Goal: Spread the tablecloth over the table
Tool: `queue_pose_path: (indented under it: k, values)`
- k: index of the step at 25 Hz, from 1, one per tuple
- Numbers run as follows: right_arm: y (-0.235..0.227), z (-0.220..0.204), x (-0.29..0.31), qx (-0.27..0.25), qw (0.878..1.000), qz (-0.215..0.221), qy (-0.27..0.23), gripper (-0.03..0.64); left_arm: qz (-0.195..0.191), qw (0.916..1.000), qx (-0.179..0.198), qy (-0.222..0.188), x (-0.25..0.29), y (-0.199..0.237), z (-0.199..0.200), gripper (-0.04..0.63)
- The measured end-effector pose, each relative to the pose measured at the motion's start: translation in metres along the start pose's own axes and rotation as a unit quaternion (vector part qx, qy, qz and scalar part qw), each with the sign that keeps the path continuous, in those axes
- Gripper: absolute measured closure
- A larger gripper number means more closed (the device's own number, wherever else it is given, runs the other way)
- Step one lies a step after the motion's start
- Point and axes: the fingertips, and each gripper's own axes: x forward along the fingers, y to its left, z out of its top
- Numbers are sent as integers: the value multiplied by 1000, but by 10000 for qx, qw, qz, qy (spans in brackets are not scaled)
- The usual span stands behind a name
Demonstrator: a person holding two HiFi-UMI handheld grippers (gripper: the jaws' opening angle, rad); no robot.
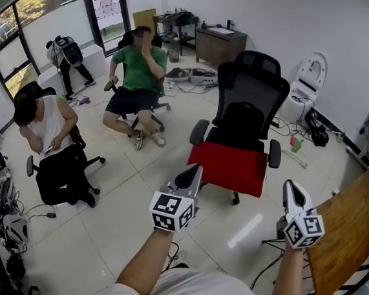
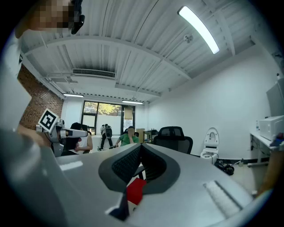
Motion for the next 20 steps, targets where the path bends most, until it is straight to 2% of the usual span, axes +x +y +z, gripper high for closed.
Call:
queue_pose_path:
  k: [6,10,15,20]
  values:
    - [-4,-12,5,15,9999,-46,102,609,318,9994,-55,-94,-10,31,-4,591]
    - [-8,-35,15,138,9994,-170,283,610,433,9990,-117,36,-10,55,-21,591]
    - [1,-50,41,210,9985,-297,420,610,461,9986,-184,167,-4,93,-37,591]
    - [10,-52,45,191,9968,-615,467,609,188,9994,-229,177,2,111,-43,589]
